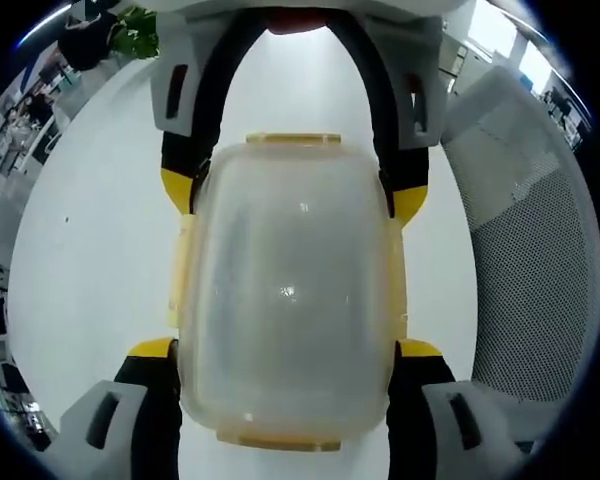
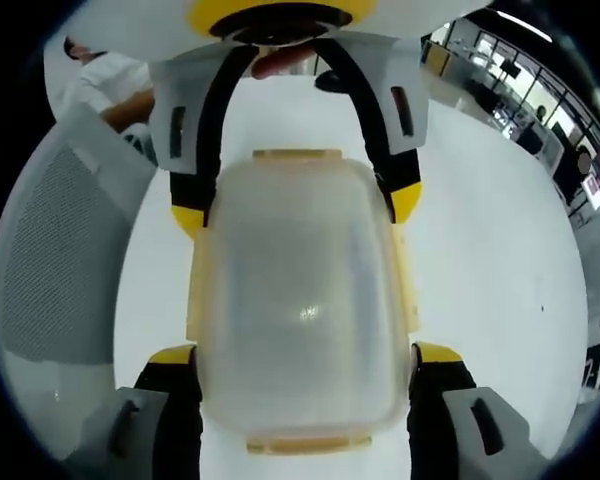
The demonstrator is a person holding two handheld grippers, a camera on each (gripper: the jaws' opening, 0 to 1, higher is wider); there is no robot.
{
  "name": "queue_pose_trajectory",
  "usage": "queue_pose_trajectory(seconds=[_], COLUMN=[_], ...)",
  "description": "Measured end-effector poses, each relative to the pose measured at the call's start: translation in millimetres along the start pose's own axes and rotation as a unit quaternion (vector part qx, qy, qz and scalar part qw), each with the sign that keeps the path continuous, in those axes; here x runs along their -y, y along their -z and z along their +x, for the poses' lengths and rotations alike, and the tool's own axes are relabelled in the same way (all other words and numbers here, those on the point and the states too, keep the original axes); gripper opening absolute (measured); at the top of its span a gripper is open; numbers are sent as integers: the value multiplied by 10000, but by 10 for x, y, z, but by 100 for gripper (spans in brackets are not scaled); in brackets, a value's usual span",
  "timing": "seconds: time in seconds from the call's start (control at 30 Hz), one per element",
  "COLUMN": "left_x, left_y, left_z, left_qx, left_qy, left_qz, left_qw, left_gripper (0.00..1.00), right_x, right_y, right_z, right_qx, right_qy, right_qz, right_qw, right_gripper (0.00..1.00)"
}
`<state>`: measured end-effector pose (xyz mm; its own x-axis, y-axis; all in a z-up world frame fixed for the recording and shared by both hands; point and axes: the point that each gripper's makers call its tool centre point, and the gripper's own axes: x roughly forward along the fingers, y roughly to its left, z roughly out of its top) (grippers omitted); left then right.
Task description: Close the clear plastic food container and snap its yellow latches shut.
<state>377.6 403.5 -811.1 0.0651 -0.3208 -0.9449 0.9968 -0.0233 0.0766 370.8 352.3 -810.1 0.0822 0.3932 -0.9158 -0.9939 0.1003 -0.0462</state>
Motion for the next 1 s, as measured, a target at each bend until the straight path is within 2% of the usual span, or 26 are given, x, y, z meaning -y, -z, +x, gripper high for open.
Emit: queue_pose_trajectory(seconds=[1.0], left_x=[-389], left_y=[-6], left_z=[46], left_qx=[-65], left_qy=[63], left_qz=[-16], left_qw=[10000], left_gripper=[87], right_x=[400], right_y=[-10], right_z=[48], right_qx=[192], right_qy=[-46], right_qz=[137], right_qw=[9997], right_gripper=[90])
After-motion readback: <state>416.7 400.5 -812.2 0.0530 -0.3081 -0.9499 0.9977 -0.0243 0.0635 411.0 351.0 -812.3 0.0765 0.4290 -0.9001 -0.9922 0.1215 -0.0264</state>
